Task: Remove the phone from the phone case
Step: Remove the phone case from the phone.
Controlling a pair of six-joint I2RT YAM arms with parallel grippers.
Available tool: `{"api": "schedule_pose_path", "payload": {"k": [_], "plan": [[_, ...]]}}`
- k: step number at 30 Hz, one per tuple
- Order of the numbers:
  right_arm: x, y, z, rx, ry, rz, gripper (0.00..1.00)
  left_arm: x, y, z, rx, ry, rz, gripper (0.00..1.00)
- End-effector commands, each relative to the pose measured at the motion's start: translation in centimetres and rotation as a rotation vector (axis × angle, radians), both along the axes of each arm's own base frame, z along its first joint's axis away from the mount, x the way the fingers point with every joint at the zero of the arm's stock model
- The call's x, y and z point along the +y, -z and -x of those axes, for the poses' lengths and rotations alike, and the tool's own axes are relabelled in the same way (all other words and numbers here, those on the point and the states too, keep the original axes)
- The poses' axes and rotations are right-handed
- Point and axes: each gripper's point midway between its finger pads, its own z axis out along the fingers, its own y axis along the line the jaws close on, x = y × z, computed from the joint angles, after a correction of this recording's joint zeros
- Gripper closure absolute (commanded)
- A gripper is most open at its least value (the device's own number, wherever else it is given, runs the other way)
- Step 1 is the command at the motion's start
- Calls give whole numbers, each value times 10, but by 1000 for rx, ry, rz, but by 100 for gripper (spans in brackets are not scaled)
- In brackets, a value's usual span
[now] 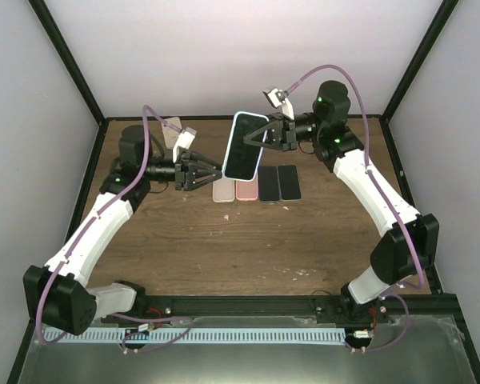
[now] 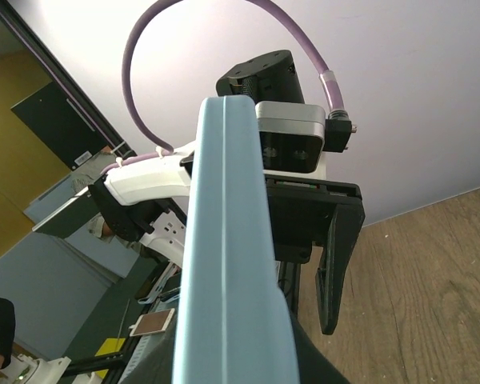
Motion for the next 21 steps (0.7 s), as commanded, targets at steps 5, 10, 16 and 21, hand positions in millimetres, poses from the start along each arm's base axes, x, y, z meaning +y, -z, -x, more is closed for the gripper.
{"api": "schedule_pose_path", "payload": {"k": [5, 10, 16, 21], "plan": [[4, -13, 15, -65, -37, -23, 99, -2, 6, -7, -1, -28, -15, 45], [8, -12, 22, -68, -59, -24, 99, -2, 19, -18, 21, -77, -49, 50], [9, -14, 31, -74, -94, -26, 99, -1, 28, -29, 31, -124, -78, 55], [7, -12, 45, -47, -149, -20, 99, 5, 49, -55, 43, -254, -181, 64]]}}
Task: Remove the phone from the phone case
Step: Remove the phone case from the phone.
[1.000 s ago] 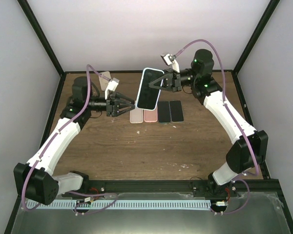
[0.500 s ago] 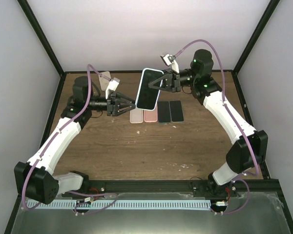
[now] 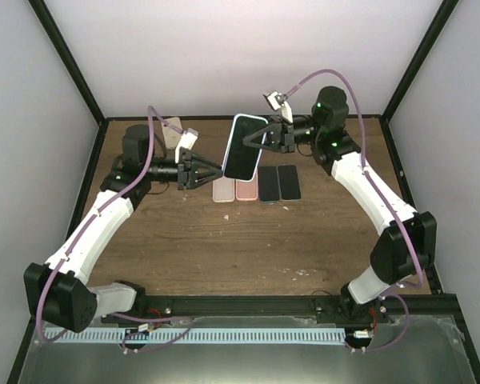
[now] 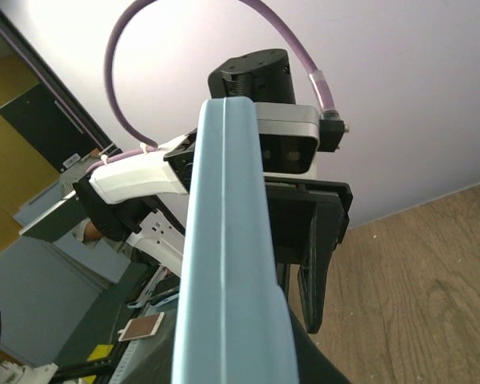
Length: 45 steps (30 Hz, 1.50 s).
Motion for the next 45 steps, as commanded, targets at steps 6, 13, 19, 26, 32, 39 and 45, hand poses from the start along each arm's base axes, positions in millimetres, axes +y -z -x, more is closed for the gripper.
{"api": "schedule_pose_path", "payload": {"k": [6, 13, 19, 26, 32, 39, 45], "plan": [[11, -7, 54, -11, -196, 1, 99, 1, 29, -51, 41, -184, -119, 66], [32, 10, 69, -17, -256, 16, 99, -5, 7, -33, 0, -82, -51, 69], [49, 31, 77, -39, -265, 46, 99, -3, 0, -34, -41, -100, -72, 70], [58, 54, 76, -13, -228, 86, 99, -8, -18, -35, -68, -83, -40, 68], [65, 67, 81, 25, -242, 103, 99, -16, -28, -36, -92, -77, -27, 66], [67, 69, 78, 38, -239, 111, 99, -20, -40, -26, -101, -14, 18, 79], [54, 53, 53, 29, -174, 104, 91, -15, -27, -1, -82, 61, 27, 98]]}}
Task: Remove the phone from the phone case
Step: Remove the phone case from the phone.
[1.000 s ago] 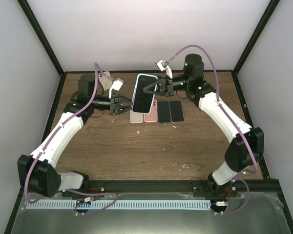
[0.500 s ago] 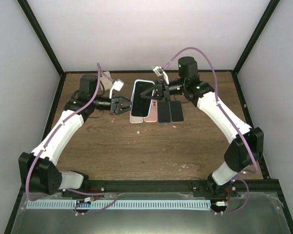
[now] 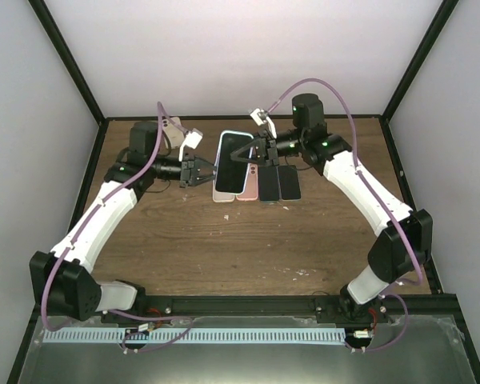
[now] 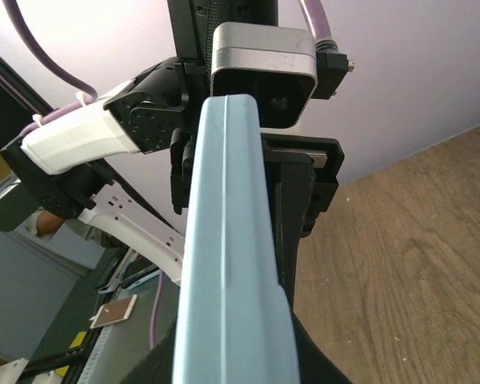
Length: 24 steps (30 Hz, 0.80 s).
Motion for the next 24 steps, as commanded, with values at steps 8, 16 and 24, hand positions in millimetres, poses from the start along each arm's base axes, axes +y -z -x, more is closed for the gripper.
{"api": "schedule_pose_path", "payload": {"k": [8, 16, 24], "plan": [[2, -30, 23, 18, -165, -45, 65, -7, -21, 18, -128, 57, 58, 100], [-11, -38, 10, 8, -121, -49, 63, -6, -9, 17, -132, 48, 28, 100], [-21, -32, -8, 45, -56, -30, 72, -3, -4, 14, -148, 20, 0, 100]]}}
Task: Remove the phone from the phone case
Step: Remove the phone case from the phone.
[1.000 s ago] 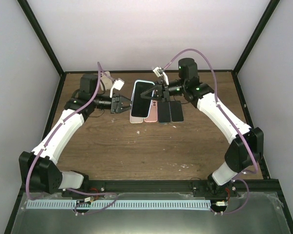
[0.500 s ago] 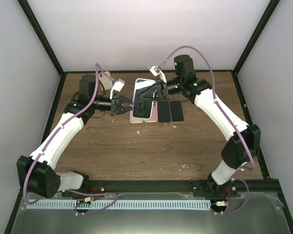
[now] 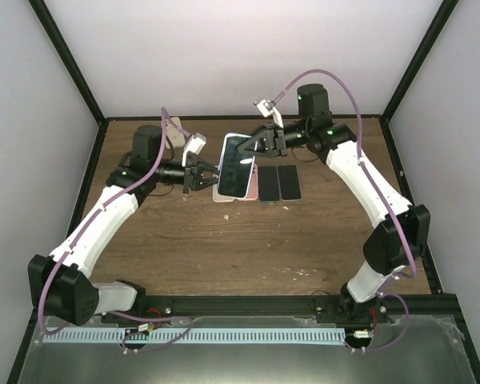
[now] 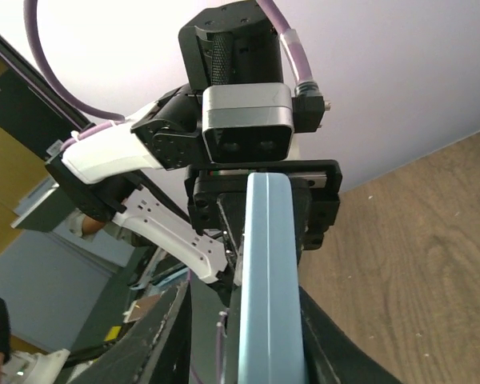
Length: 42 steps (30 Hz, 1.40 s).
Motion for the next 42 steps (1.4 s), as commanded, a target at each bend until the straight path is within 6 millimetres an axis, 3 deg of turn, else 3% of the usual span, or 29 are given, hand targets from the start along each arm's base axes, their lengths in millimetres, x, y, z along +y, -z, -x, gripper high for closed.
{"api": "schedule_pose_path", "payload": {"k": [1, 7, 9, 16, 21, 32, 35, 42], "plan": [[-4, -12, 0, -11, -4, -13, 74, 3, -5, 2, -62, -4, 3, 100], [-3, 1, 0, 36, -16, -1, 99, 4, -2, -8, -69, -46, -18, 100], [-3, 3, 2, 41, -25, -4, 99, 3, -4, -8, -71, -40, -14, 98], [10, 2, 23, 48, -115, -24, 99, -7, -11, -12, -74, -13, 10, 72], [26, 5, 41, 51, -175, -21, 99, -12, -13, -23, -47, -16, 27, 70], [43, 37, 60, 138, -248, 15, 99, -13, -27, -33, -82, -50, 43, 62], [46, 38, 59, 144, -256, 17, 99, -13, -28, -30, -73, -35, 51, 64], [39, 22, 30, 100, -188, 8, 99, -7, -23, -10, -31, 14, 59, 96]]}}
